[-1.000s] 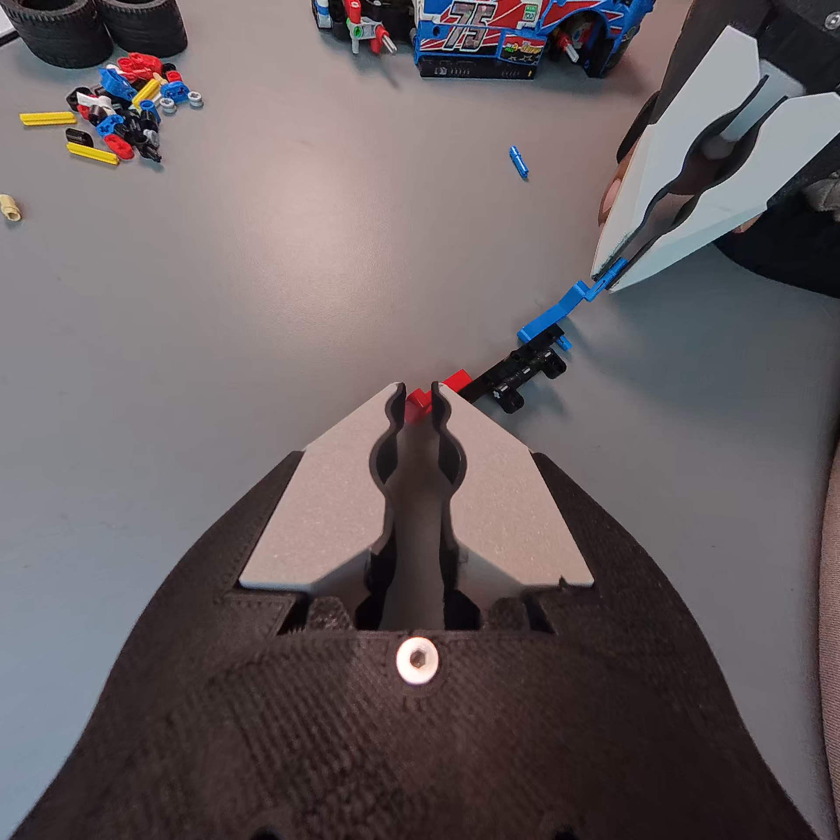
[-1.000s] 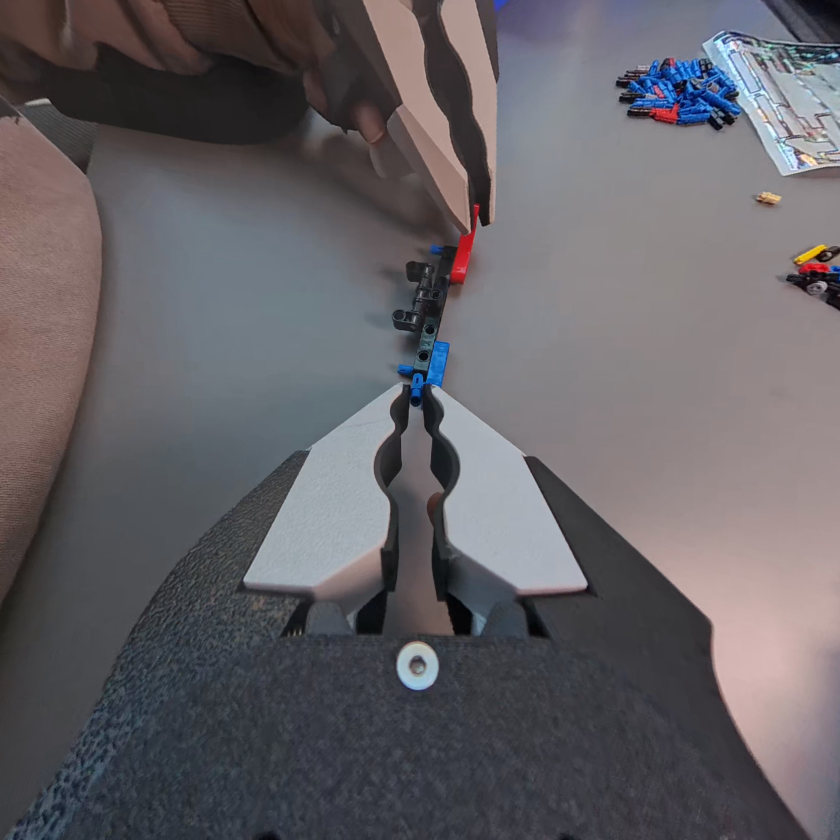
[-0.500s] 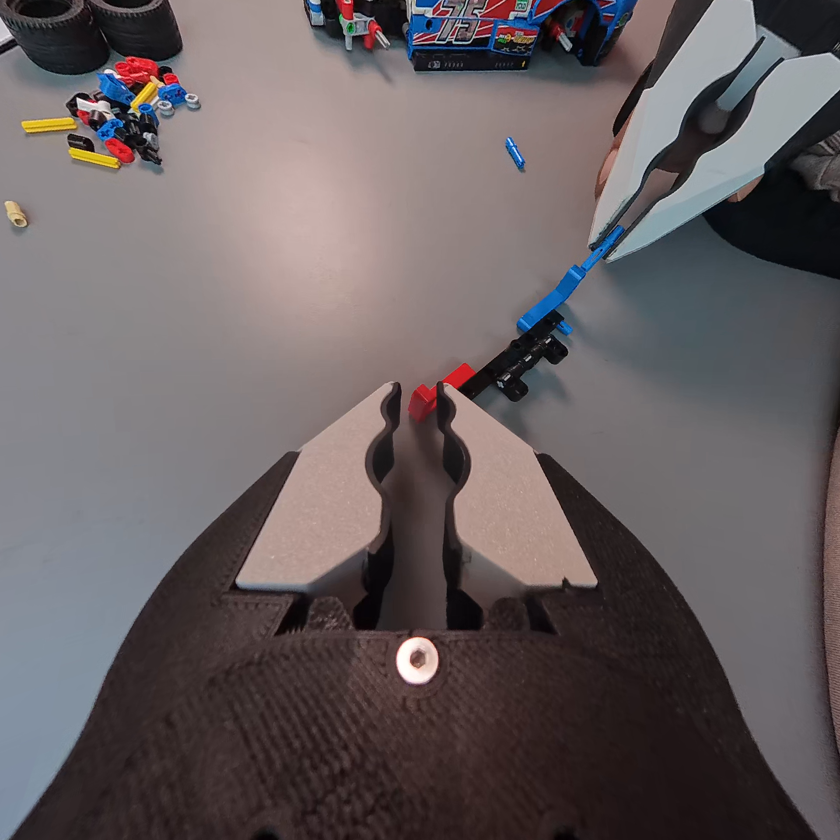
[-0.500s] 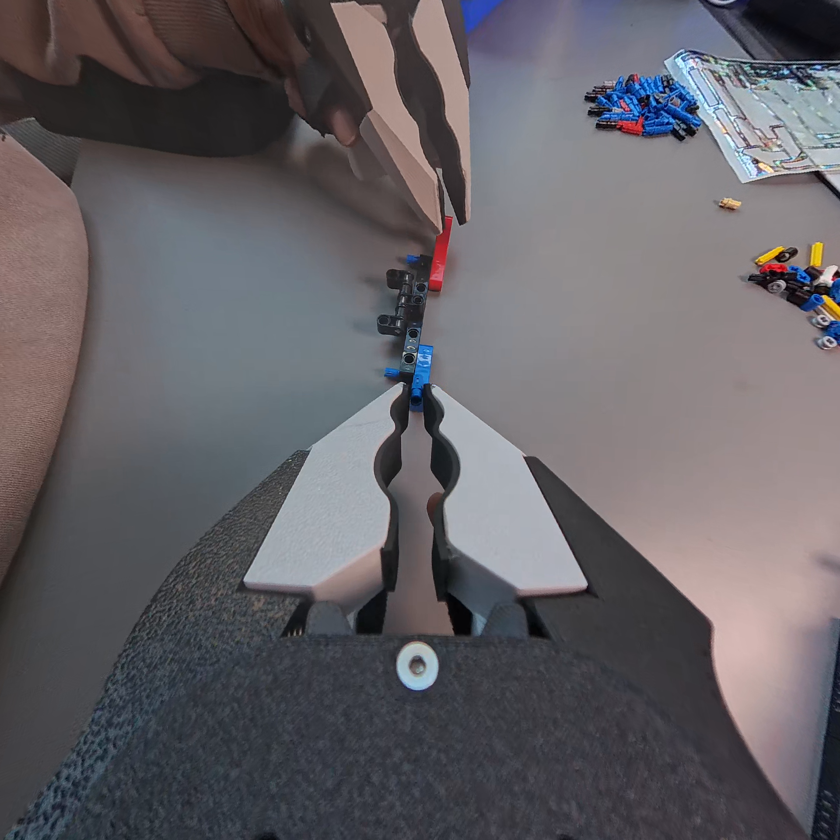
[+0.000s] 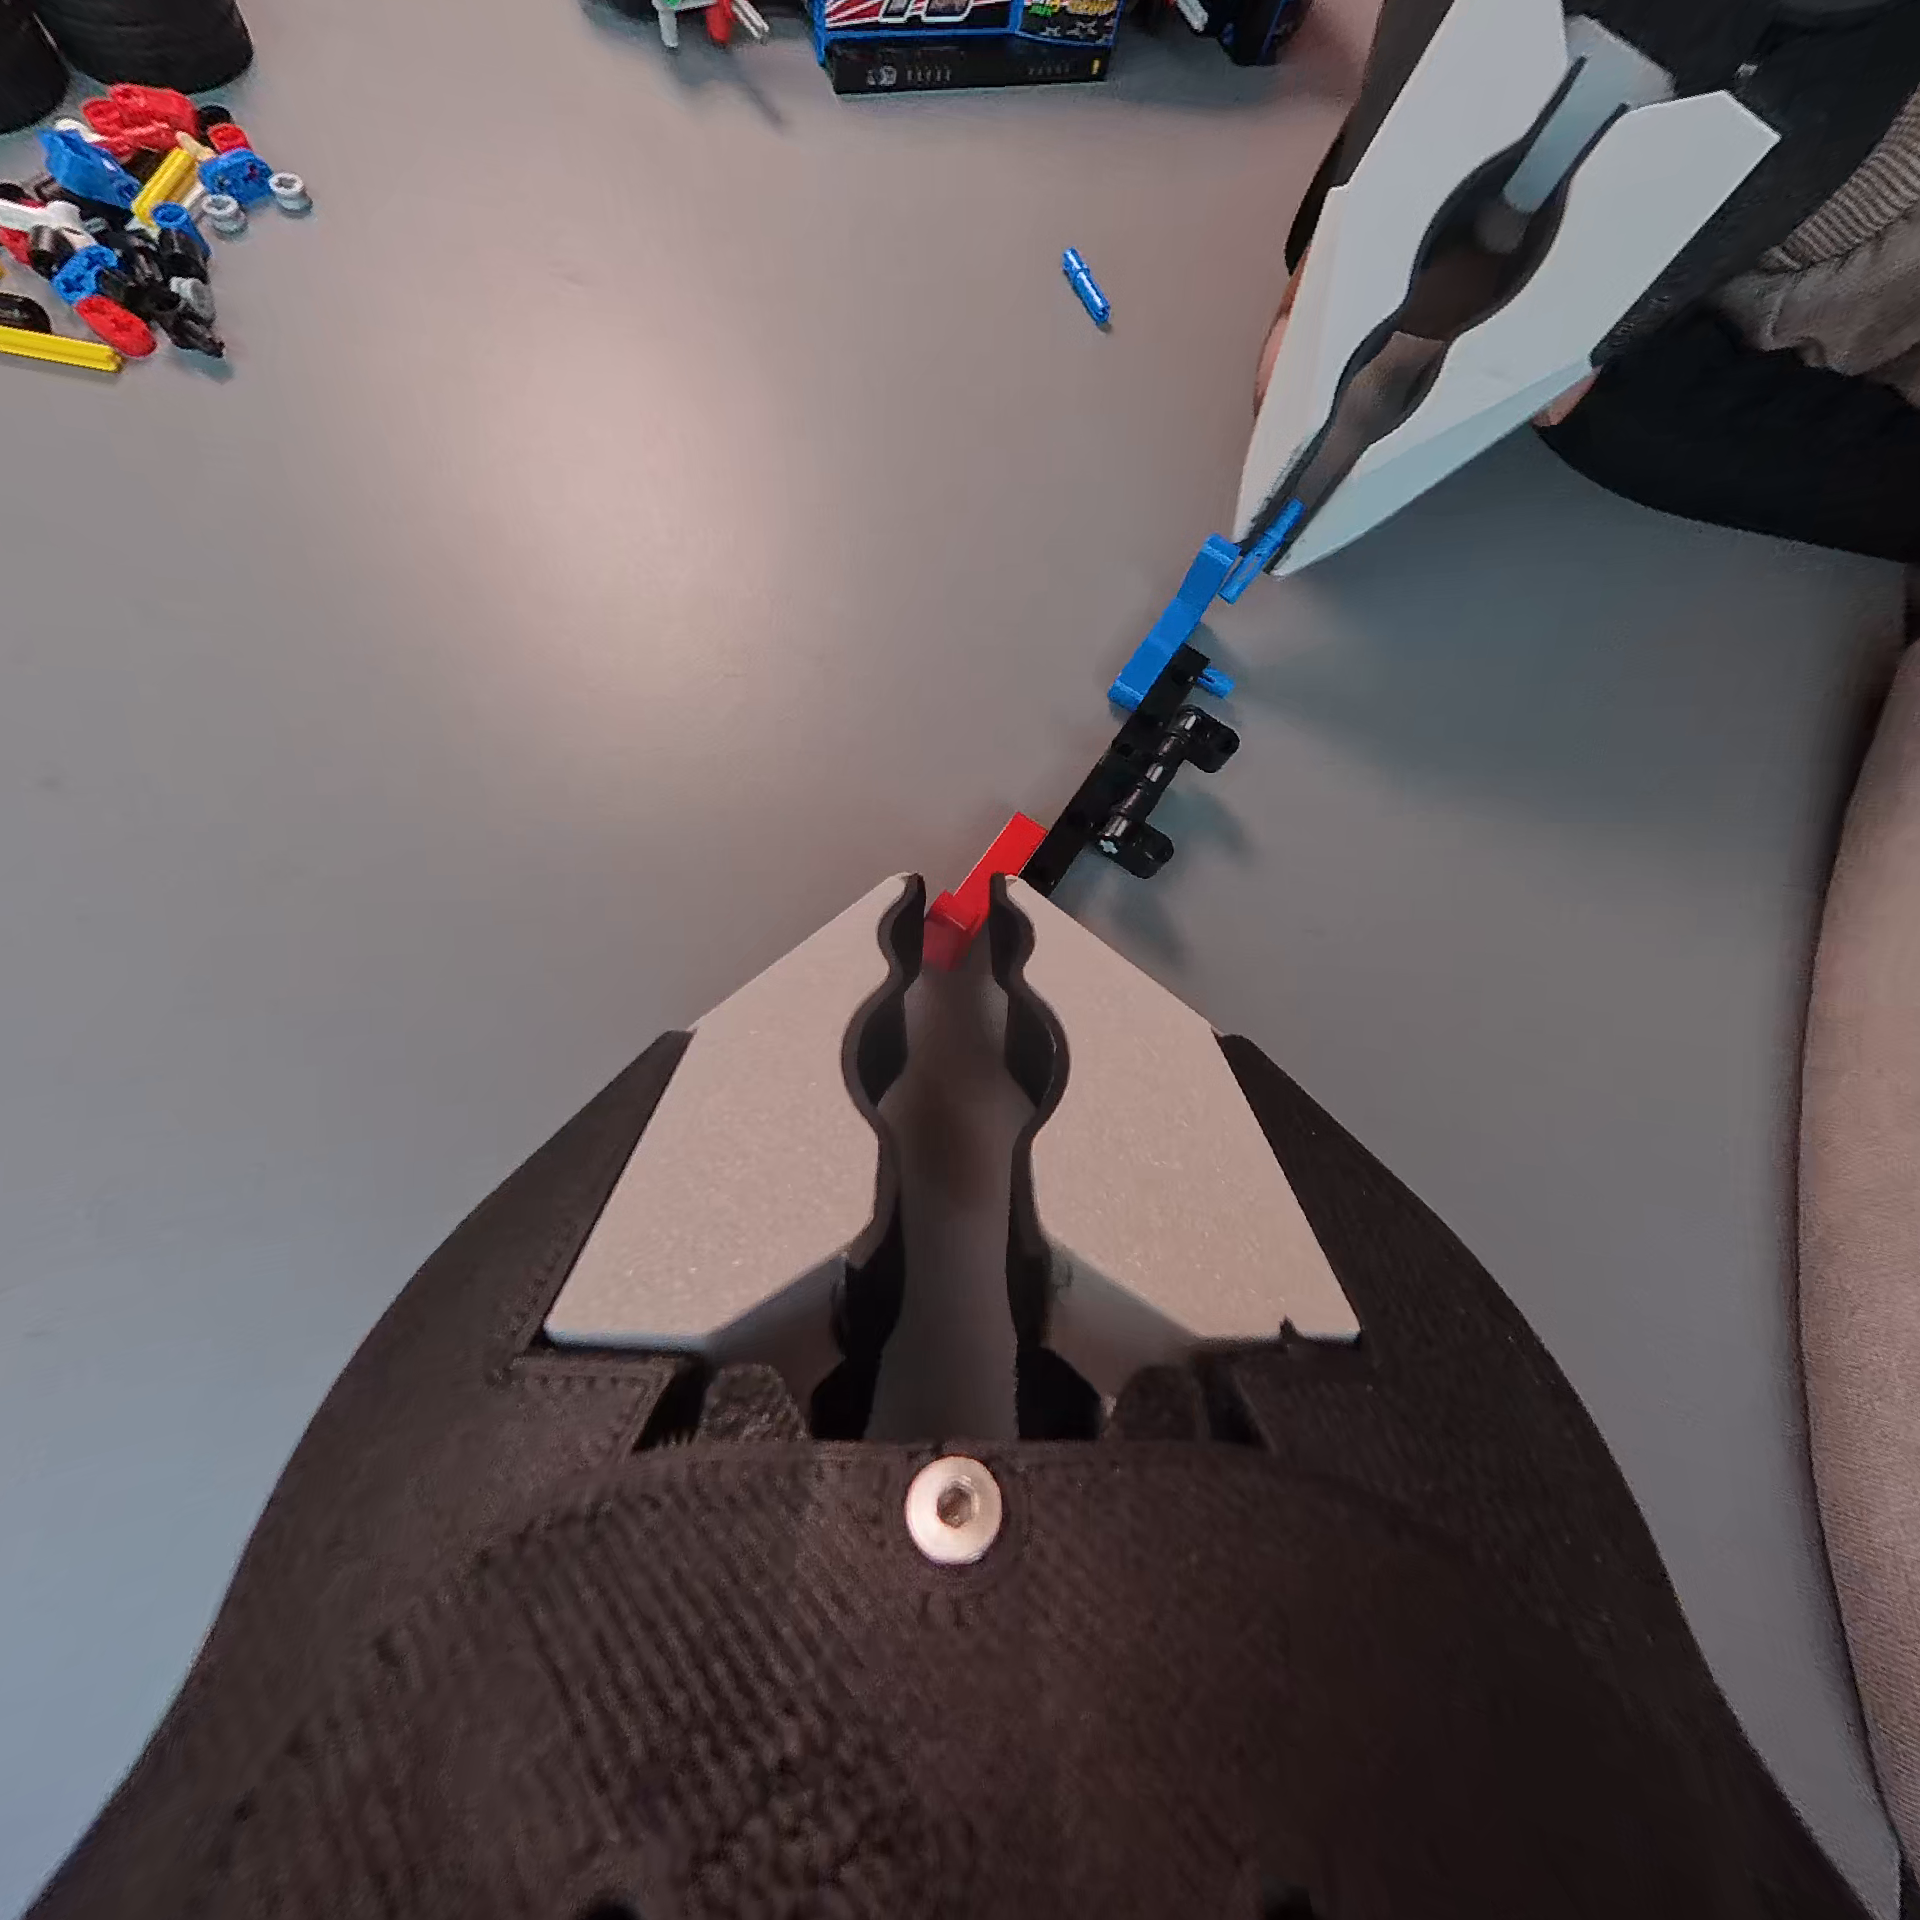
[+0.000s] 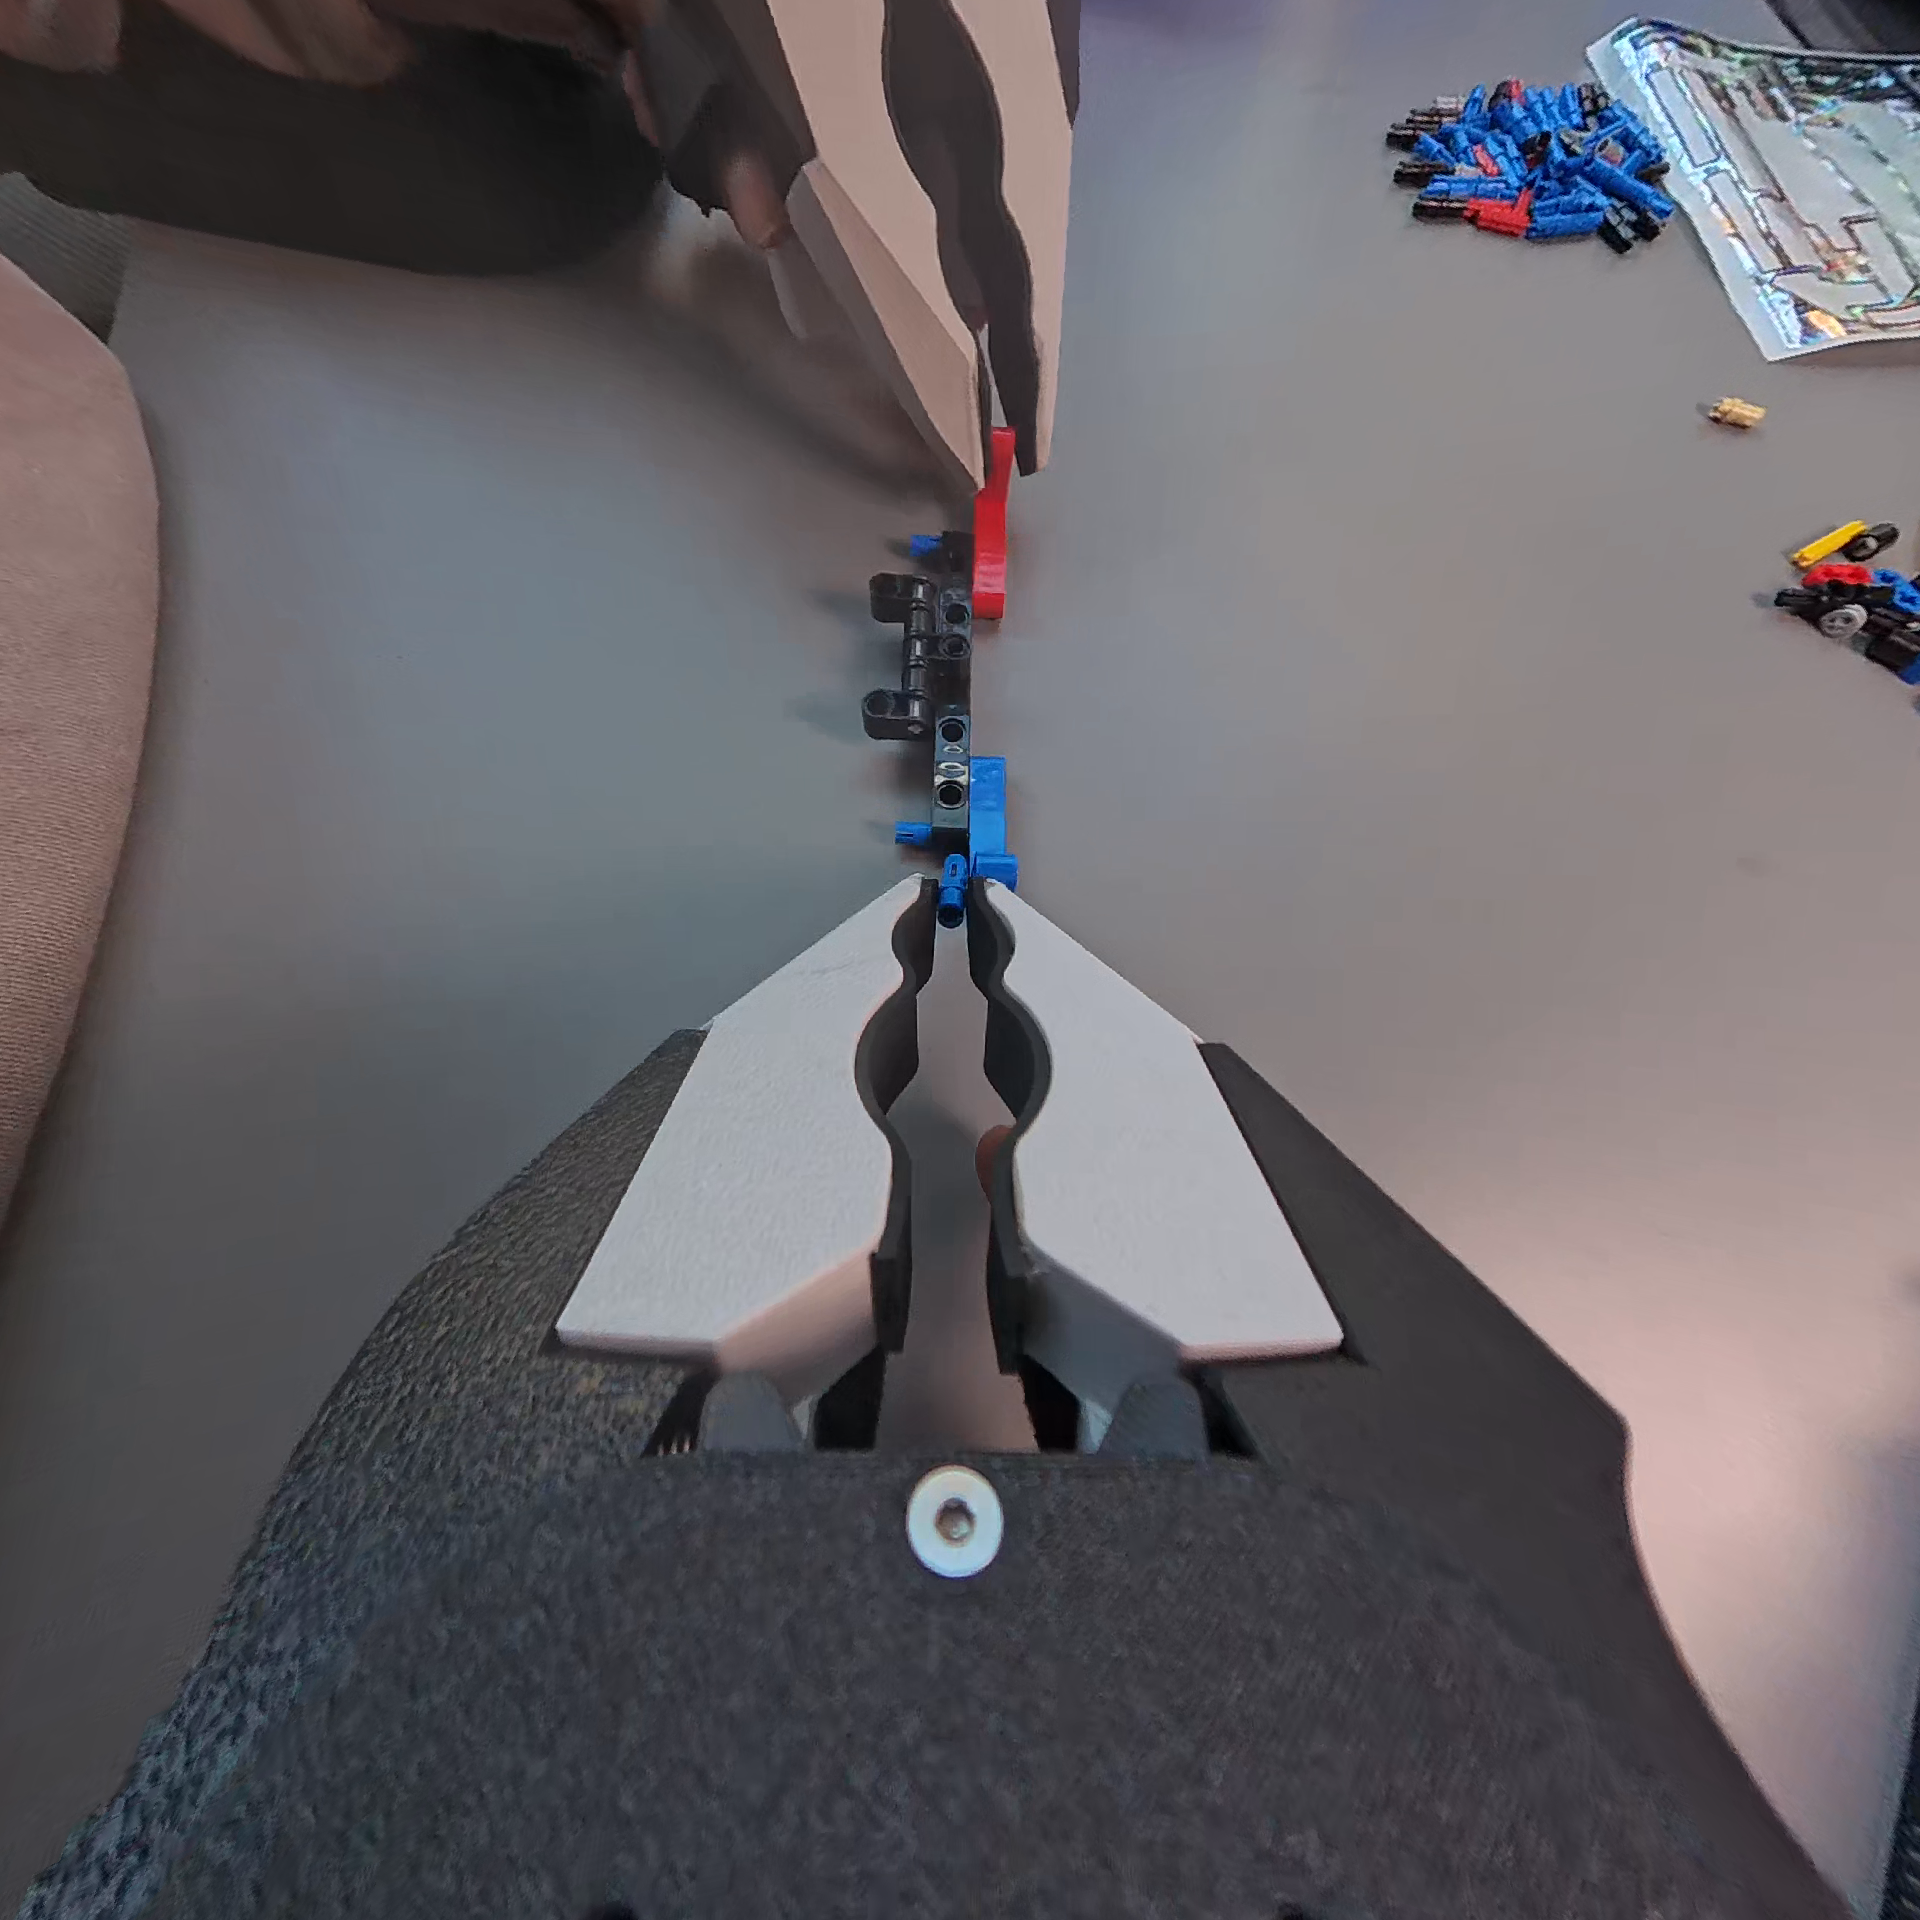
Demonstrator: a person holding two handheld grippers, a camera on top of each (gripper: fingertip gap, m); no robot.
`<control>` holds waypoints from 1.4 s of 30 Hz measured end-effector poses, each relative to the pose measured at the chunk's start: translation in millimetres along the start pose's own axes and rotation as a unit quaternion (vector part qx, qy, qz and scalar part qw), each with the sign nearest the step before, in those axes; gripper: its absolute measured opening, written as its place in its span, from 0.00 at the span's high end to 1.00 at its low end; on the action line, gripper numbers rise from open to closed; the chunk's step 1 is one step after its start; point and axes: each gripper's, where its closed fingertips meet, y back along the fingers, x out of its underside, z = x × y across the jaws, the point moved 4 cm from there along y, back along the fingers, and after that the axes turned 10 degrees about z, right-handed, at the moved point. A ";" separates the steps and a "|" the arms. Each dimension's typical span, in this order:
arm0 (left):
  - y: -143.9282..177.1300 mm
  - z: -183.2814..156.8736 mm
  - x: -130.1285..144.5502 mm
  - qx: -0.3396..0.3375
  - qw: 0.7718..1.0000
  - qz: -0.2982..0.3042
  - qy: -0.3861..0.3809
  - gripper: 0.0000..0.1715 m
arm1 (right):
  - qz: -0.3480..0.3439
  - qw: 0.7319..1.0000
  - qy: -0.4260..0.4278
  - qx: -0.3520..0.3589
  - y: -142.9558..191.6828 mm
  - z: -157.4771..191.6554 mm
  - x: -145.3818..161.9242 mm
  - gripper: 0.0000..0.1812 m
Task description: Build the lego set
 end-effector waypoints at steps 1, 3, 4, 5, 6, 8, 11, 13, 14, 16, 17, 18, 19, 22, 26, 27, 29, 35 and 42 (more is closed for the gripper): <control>0.2 -2.4 -0.5 0.007 1.000 -0.001 -0.003 0.93 | 0.000 1.000 -0.003 0.005 0.0 -1.8 0.4 0.98; -0.1 -6.4 -1.1 0.018 1.000 -0.001 -0.007 0.93 | 0.004 1.000 -0.008 0.017 -0.5 -6.2 1.9 0.98; -0.8 -8.7 -1.1 0.025 1.000 0.000 -0.009 0.93 | 0.007 1.000 -0.012 0.025 -1.0 -8.8 2.9 0.98; -1.4 -11.4 -1.2 0.032 0.999 0.000 -0.013 0.93 | 0.011 0.999 -0.016 0.032 -1.6 -11.4 4.1 0.98; -2.2 -13.9 -1.4 0.038 0.999 0.000 -0.016 0.93 | 0.013 0.999 -0.019 0.039 -2.0 -13.8 5.1 0.98; -4.3 -19.4 -1.8 0.048 0.999 0.001 -0.022 0.93 | 0.015 0.998 -0.028 0.057 -2.3 -19.4 6.3 0.98; -9.6 -28.5 -2.3 0.058 0.998 0.004 -0.033 0.93 | 0.014 0.996 -0.045 0.079 -1.8 -27.3 7.4 0.98; -13.8 -35.7 -2.2 0.064 0.997 0.007 -0.046 0.93 | 0.014 0.994 -0.053 0.091 -1.4 -31.6 8.1 0.98; -15.1 -38.9 -2.8 0.066 0.996 0.006 -0.054 0.93 | 0.013 0.994 -0.056 0.093 -1.0 -32.8 8.1 0.98; -15.9 -43.7 -3.7 0.071 0.995 0.005 -0.065 0.93 | 0.008 0.993 -0.061 0.096 -0.1 -34.5 7.5 0.98; -15.3 -44.2 -4.0 0.071 0.995 0.004 -0.068 0.93 | 0.006 0.993 -0.063 0.098 0.4 -35.5 7.3 0.98; -13.9 -44.0 -4.8 0.071 0.995 0.000 -0.069 0.93 | 0.004 0.993 -0.065 0.101 1.1 -36.4 7.2 0.98; -11.8 -43.5 -5.9 0.072 0.995 -0.005 -0.067 0.93 | 0.003 0.992 -0.068 0.104 2.0 -37.7 7.0 0.98; -5.5 -38.6 -8.2 0.070 0.996 -0.019 -0.058 0.93 | -0.005 0.991 -0.076 0.109 4.1 -40.7 6.6 0.98; -3.4 -29.9 -4.3 0.052 0.997 -0.009 -0.057 0.91 | -0.010 0.991 -0.080 0.110 5.8 -41.9 6.3 0.98; -3.8 -29.4 -2.4 0.052 0.997 -0.002 -0.058 0.89 | -0.010 0.991 -0.079 0.110 5.9 -41.9 6.4 0.98; -4.9 -30.2 0.3 0.056 0.997 0.009 -0.061 0.84 | -0.009 0.991 -0.077 0.112 6.4 -41.8 6.5 0.98; -6.9 -29.2 4.0 0.034 0.996 0.027 -0.080 0.84 | -0.012 0.991 -0.076 0.114 8.0 -41.5 5.6 0.98; -12.2 -33.5 3.0 0.008 0.993 0.027 -0.113 1.00 | -0.013 0.990 -0.075 0.115 8.4 -41.4 5.1 0.98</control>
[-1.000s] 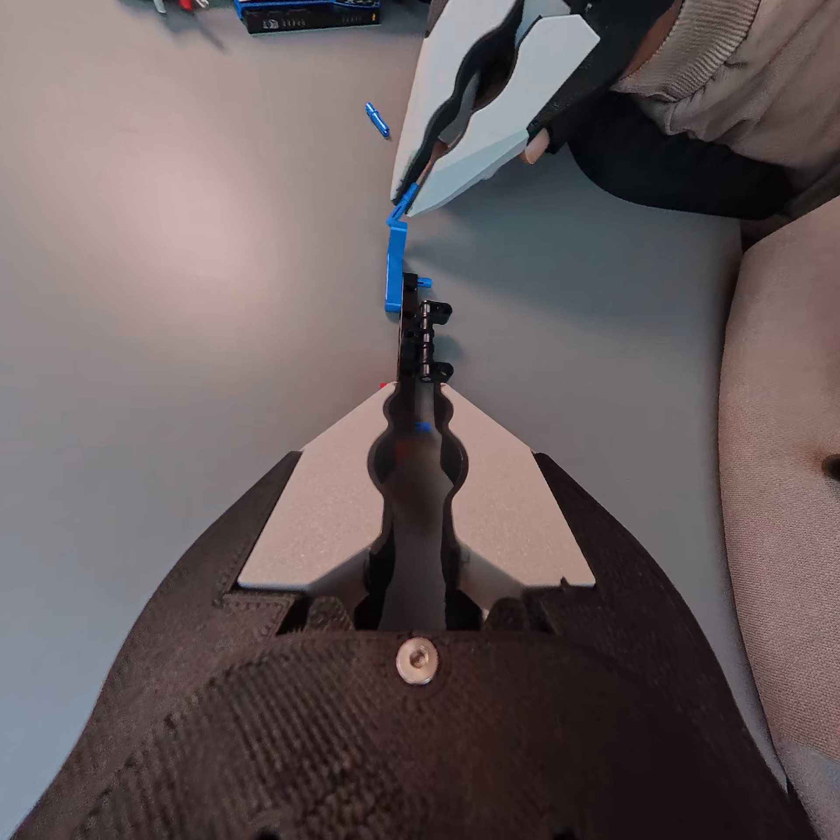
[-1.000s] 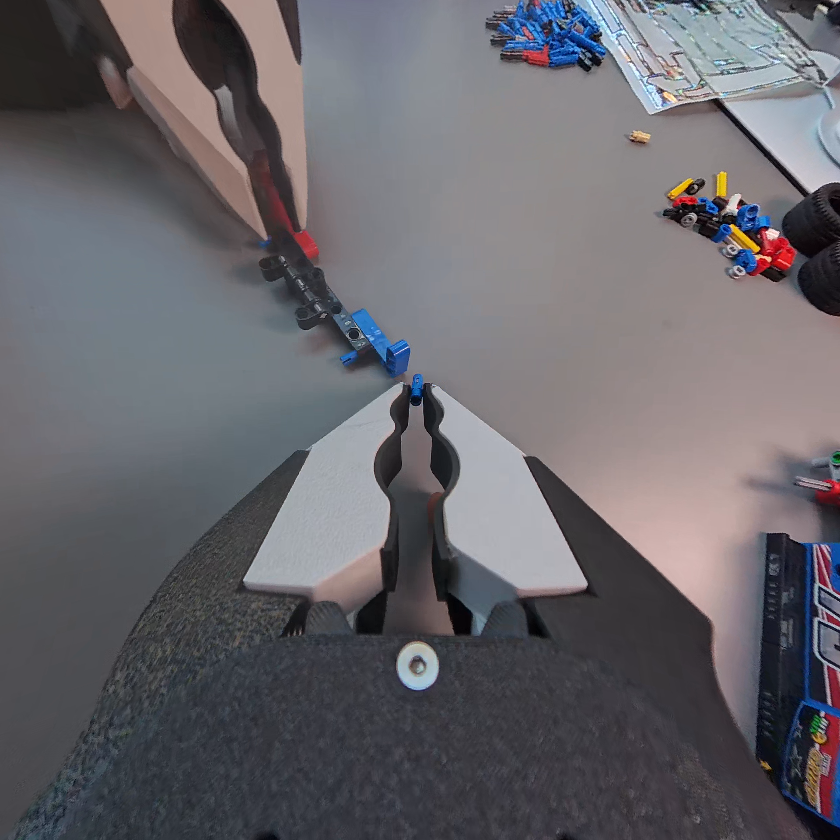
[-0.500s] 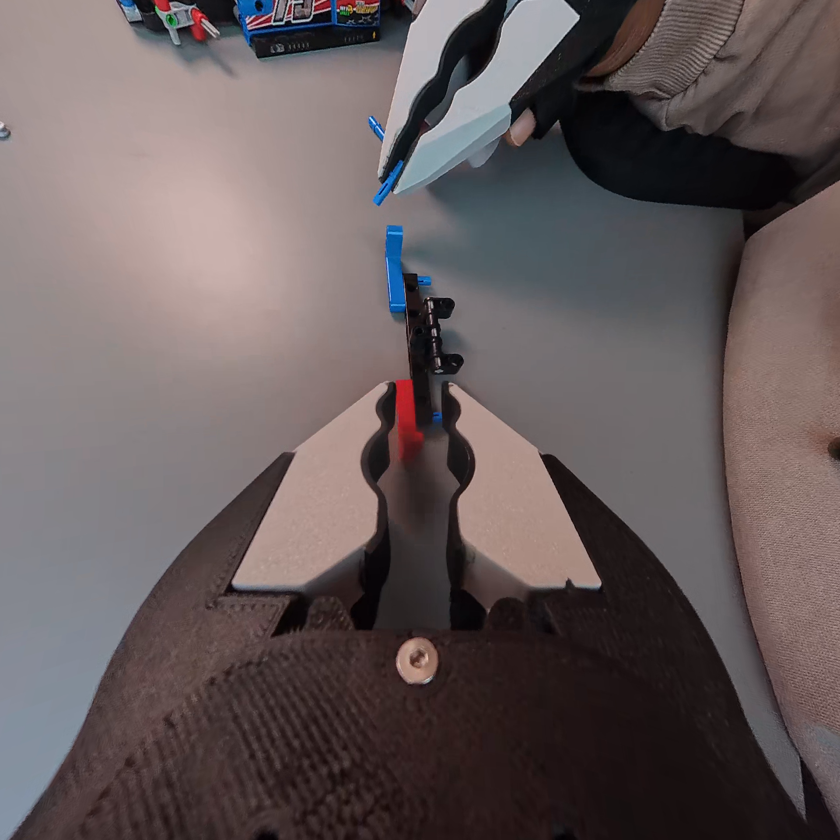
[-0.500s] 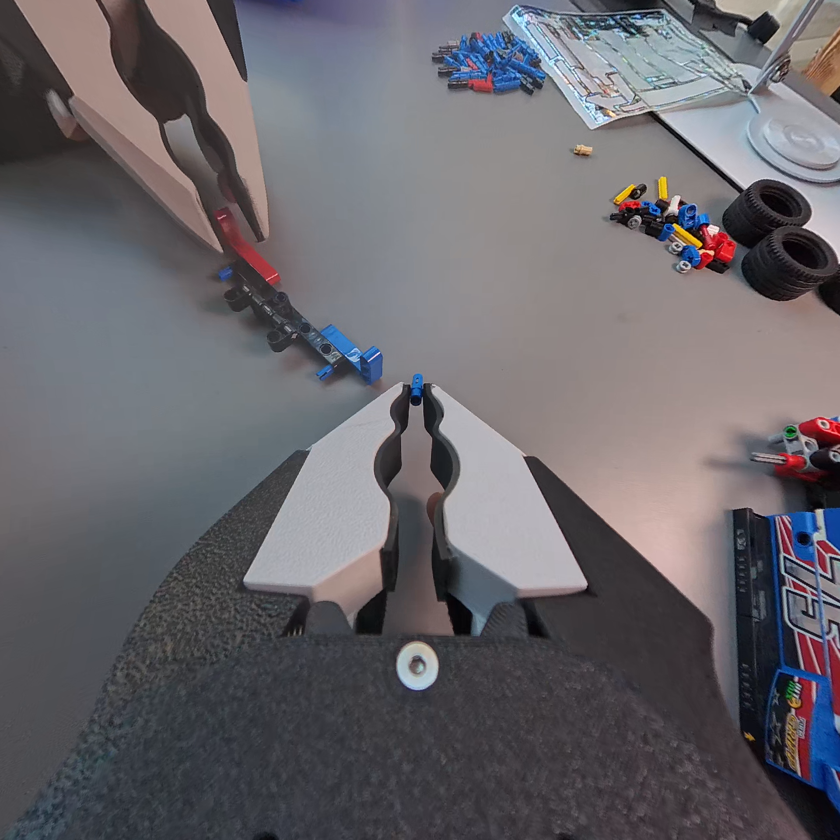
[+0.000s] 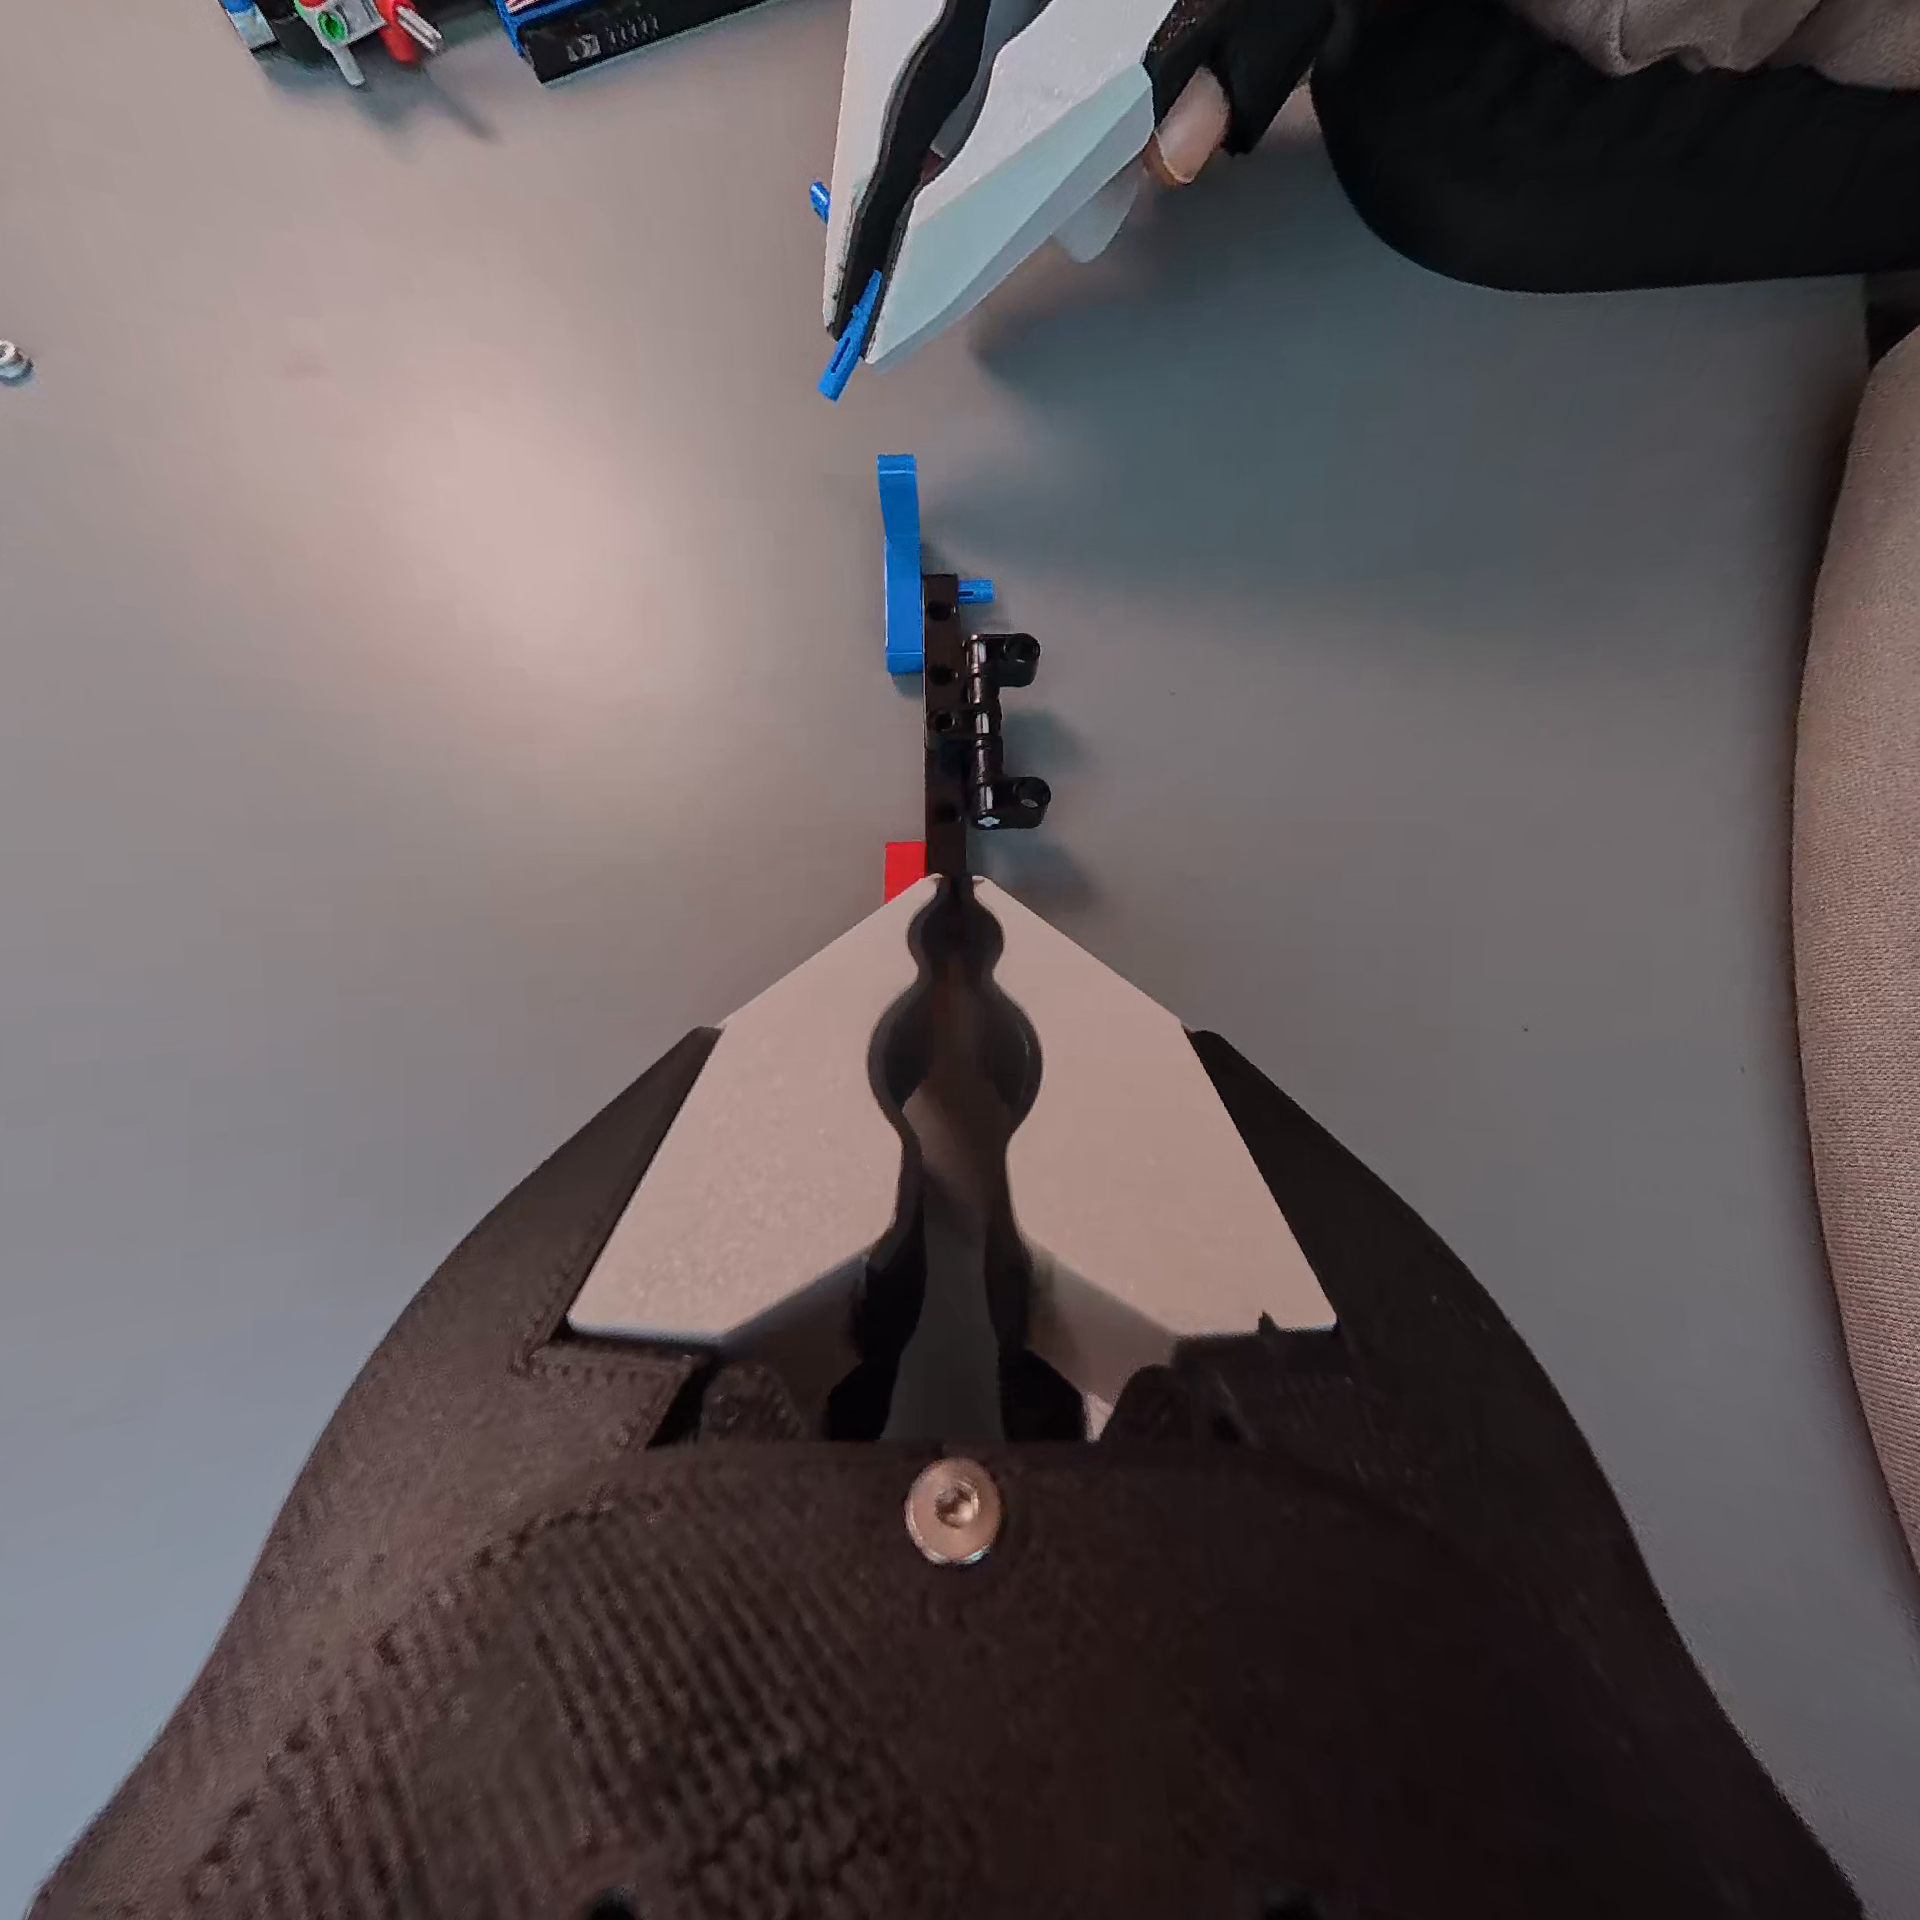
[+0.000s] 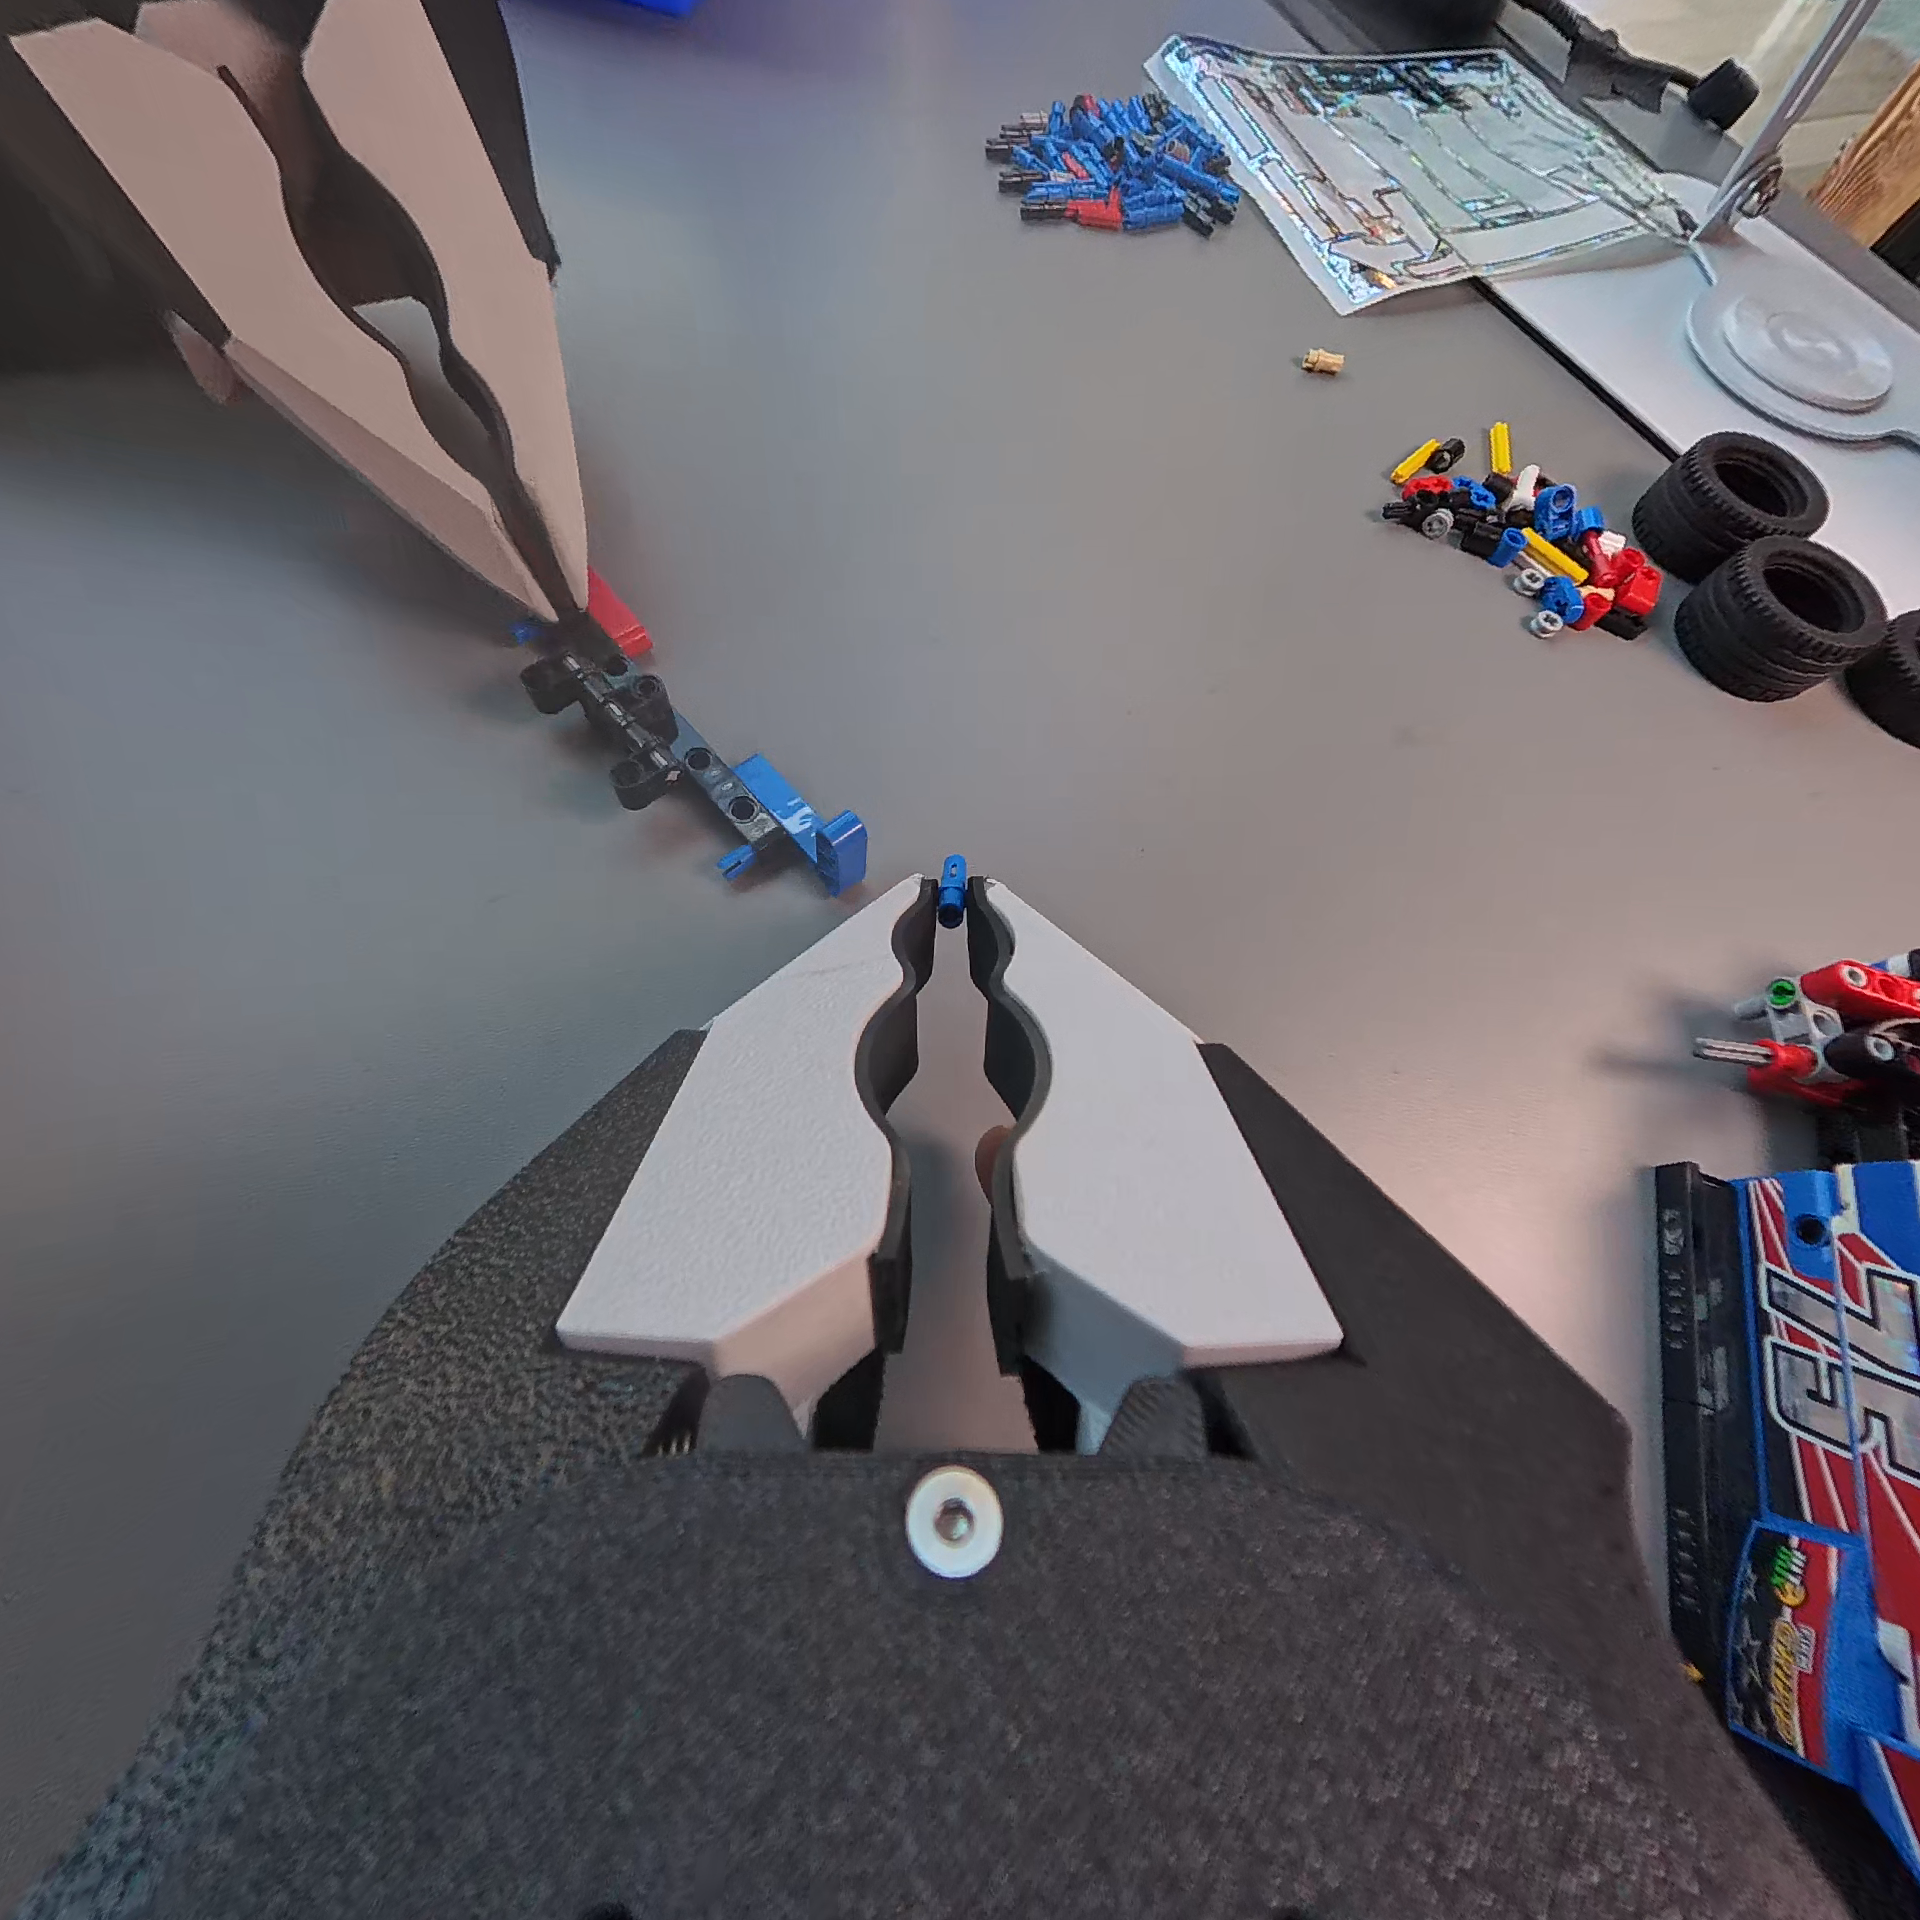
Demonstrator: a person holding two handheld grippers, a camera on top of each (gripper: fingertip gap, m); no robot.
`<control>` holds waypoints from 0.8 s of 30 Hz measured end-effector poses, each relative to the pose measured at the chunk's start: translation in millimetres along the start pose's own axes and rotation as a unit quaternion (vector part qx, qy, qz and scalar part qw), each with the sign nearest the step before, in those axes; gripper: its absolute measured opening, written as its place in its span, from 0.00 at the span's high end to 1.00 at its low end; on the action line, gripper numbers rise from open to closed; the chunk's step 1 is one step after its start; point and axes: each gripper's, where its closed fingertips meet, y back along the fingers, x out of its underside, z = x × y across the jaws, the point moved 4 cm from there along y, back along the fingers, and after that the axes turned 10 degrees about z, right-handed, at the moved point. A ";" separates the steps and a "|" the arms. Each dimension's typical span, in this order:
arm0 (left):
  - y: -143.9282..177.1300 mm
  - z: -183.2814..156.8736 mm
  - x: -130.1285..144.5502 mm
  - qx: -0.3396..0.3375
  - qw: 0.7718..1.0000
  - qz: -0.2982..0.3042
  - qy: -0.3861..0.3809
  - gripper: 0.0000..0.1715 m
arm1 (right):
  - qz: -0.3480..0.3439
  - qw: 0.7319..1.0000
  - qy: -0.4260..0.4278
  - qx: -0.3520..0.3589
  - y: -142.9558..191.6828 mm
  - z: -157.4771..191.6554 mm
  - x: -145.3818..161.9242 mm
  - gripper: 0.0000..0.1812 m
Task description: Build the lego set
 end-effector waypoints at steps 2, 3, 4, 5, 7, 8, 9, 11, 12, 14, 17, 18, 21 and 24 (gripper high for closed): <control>0.5 2.2 0.5 -0.007 1.000 0.001 0.001 1.00 | -0.001 1.000 0.000 0.001 0.5 -0.4 -0.3 0.98; 1.0 3.1 0.8 -0.007 1.000 0.000 0.005 1.00 | -0.002 1.000 0.000 0.002 1.0 -0.6 -0.5 0.98; 1.6 4.1 0.8 -0.005 1.000 -0.002 0.011 1.00 | -0.003 1.000 -0.001 0.003 1.6 -0.7 -0.8 0.98; 2.2 5.1 0.7 -0.005 1.000 -0.004 0.015 1.00 | -0.005 1.000 0.000 0.003 2.1 -0.8 -1.1 0.98; 3.4 8.1 1.0 -0.011 1.000 -0.006 0.019 1.00 | -0.006 1.000 0.001 0.005 3.0 -0.9 -1.5 0.98; 4.0 9.7 1.0 -0.015 1.000 -0.008 0.020 1.00 | -0.006 1.000 0.001 0.005 3.3 -0.9 -1.4 0.98; 4.8 10.5 0.6 -0.016 1.000 -0.011 0.020 1.00 | -0.006 1.000 0.002 0.005 3.5 -1.0 -1.4 0.98; 6.2 11.8 -0.1 -0.016 1.000 -0.017 0.020 0.91 | -0.007 1.000 0.003 0.005 4.4 -1.2 -1.4 0.98; 6.6 11.8 0.3 -0.014 1.000 -0.016 0.018 0.86 | -0.007 1.000 0.003 0.005 4.9 -1.2 -1.6 0.98; 7.5 10.1 1.1 -0.010 1.000 -0.013 0.003 0.80 | -0.010 1.000 0.005 0.006 6.2 -1.3 -2.0 0.98; 8.9 4.5 -0.4 -0.016 0.999 -0.014 -0.038 0.76 | -0.014 1.000 0.008 0.007 8.0 -1.1 -3.2 0.98; 8.3 4.2 -0.9 -0.027 0.998 -0.010 -0.050 0.76 | -0.015 1.000 0.009 0.007 8.5 -0.8 -3.6 0.98; 1.7 0.9 -3.7 -0.052 0.994 0.005 -0.097 0.78 | -0.017 1.000 0.012 0.004 8.5 0.7 -4.6 0.98; -6.6 -4.9 -11.3 -0.069 0.986 0.018 -0.150 0.79 | -0.014 1.000 0.016 -0.001 6.2 3.5 -4.7 0.98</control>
